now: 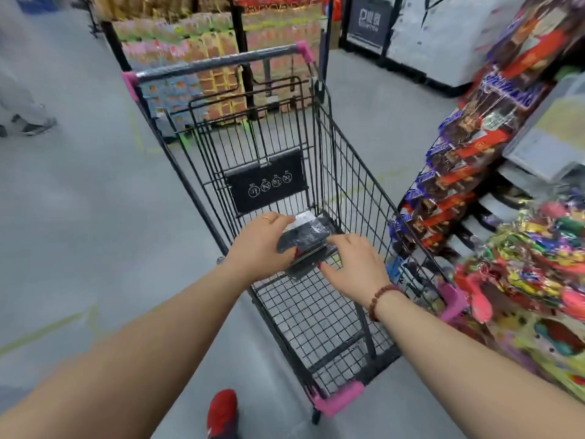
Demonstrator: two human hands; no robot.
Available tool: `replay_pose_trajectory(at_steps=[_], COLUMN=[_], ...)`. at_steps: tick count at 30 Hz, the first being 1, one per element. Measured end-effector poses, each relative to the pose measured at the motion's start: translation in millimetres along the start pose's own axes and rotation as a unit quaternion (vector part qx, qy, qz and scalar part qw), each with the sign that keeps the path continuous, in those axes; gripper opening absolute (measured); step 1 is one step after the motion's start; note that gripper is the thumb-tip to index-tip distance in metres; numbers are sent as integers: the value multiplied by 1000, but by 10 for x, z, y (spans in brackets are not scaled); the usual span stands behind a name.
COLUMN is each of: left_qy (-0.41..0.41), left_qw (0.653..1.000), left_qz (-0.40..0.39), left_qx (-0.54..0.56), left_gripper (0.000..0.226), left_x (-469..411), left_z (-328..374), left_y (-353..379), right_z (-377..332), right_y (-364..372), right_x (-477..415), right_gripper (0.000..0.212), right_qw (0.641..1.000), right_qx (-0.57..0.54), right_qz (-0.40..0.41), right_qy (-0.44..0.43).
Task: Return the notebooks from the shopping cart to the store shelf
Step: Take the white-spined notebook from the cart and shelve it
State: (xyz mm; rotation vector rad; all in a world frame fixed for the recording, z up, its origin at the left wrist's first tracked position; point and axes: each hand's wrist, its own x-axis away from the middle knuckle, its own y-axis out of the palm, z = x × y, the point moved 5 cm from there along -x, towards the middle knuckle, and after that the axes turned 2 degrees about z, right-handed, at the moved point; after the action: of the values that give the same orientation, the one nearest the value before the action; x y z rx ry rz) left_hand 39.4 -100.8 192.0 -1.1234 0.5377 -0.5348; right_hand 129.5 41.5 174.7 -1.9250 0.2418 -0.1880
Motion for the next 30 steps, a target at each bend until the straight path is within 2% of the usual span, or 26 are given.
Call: replay_pose_trajectory(at_steps=[4,8,18,27,30], left_qy=[30,76,116,115,108], left_qw=[999,989,978,960,956], left_qz=[-21,-103,-167,-250,-270], left_qx=[-20,-74,-47,-44,-29], left_gripper=[63,68,64,66,62], left_x=[-441,-851,-1600,-2065,-2191], left_z=[-484,-864,-1445,-1671,-1744], left_y=[13,93,423,1146,1349], right_z=[-112,-258,-43,299,383], right_y=[233,472,809,1422,1620], right_x=[-371,-694,-1231,-1807,-1857], right_gripper=[50,50,51,53,51], right_qw=[1000,997,980,961,938], right_qx=[6,19,13,-61,-126], right_qz=[6,0,-6,-33,-11], right_qy=[30,69,201,268,323])
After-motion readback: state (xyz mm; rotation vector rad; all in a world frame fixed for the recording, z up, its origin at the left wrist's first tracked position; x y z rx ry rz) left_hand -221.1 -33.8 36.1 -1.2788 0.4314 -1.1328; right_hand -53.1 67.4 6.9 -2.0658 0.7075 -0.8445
